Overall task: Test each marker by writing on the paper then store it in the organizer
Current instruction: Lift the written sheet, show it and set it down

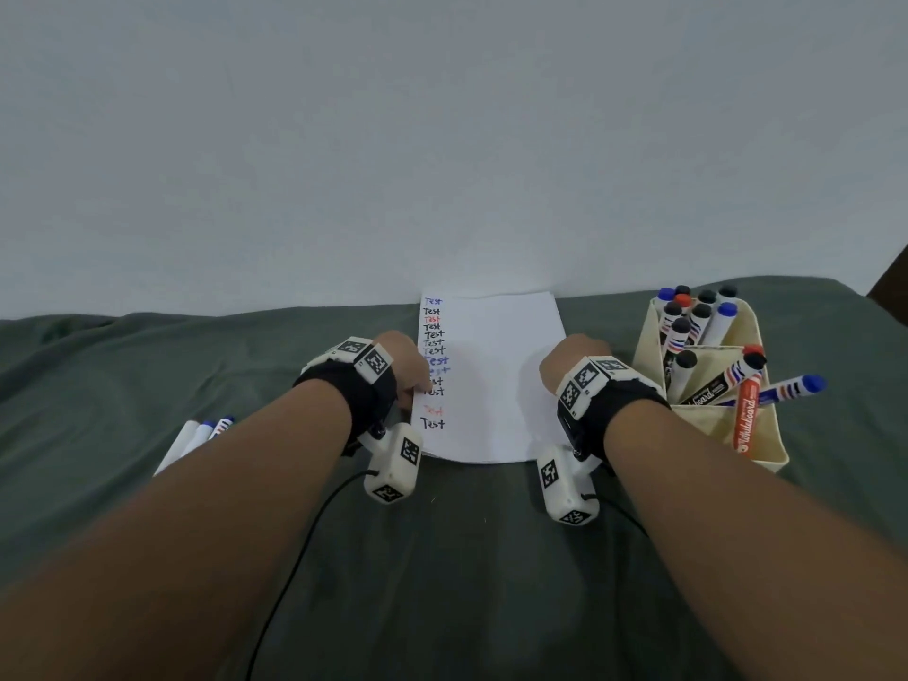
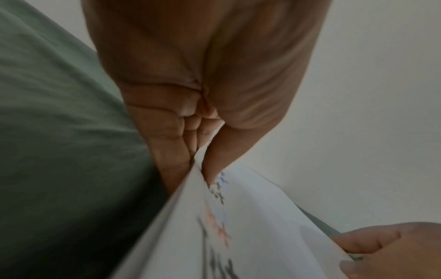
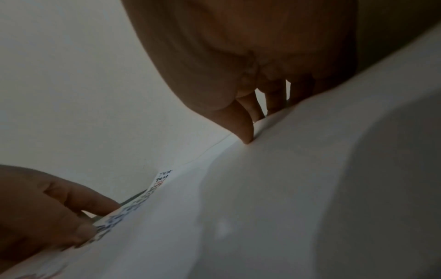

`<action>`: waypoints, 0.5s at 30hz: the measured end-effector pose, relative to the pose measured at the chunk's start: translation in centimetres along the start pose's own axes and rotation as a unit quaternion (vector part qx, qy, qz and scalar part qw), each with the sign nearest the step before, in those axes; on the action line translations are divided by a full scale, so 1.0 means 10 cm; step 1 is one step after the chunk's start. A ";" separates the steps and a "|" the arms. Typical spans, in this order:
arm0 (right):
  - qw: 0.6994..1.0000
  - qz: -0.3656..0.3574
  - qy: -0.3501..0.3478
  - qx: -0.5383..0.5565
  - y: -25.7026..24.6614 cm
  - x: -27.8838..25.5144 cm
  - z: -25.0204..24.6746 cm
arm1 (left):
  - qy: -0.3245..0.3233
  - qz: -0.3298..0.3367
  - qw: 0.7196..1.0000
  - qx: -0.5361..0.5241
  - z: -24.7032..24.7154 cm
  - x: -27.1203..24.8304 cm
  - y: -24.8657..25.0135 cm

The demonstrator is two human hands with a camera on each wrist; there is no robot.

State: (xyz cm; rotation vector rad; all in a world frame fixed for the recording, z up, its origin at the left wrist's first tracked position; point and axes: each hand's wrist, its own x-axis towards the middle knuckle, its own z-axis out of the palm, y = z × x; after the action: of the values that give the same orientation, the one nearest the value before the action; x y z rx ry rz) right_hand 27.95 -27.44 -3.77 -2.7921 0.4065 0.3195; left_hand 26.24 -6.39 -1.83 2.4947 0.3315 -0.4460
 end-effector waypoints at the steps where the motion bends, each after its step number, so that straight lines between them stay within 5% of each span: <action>1: 1.000 0.016 -0.011 0.015 0.02 -0.01 0.00 | -0.005 -0.005 1.000 0.010 0.00 -0.01 0.01; 8: 1.000 0.007 0.009 0.001 0.03 -0.12 0.05 | -0.024 -0.030 0.992 0.119 0.03 -0.09 0.02; 11: 0.999 0.002 0.040 0.020 0.00 -0.34 0.01 | 0.022 0.011 0.985 0.170 0.06 -0.21 -0.03; 15: 0.984 -0.102 0.079 0.124 0.17 -0.71 0.04 | 0.087 0.098 0.963 0.235 0.26 -0.42 -0.13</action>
State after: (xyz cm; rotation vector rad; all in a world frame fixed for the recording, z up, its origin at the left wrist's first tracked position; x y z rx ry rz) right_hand 20.68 -27.16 -2.75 -2.5919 0.1783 -0.0007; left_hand 21.39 -7.43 -2.91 3.0032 0.0418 -0.2429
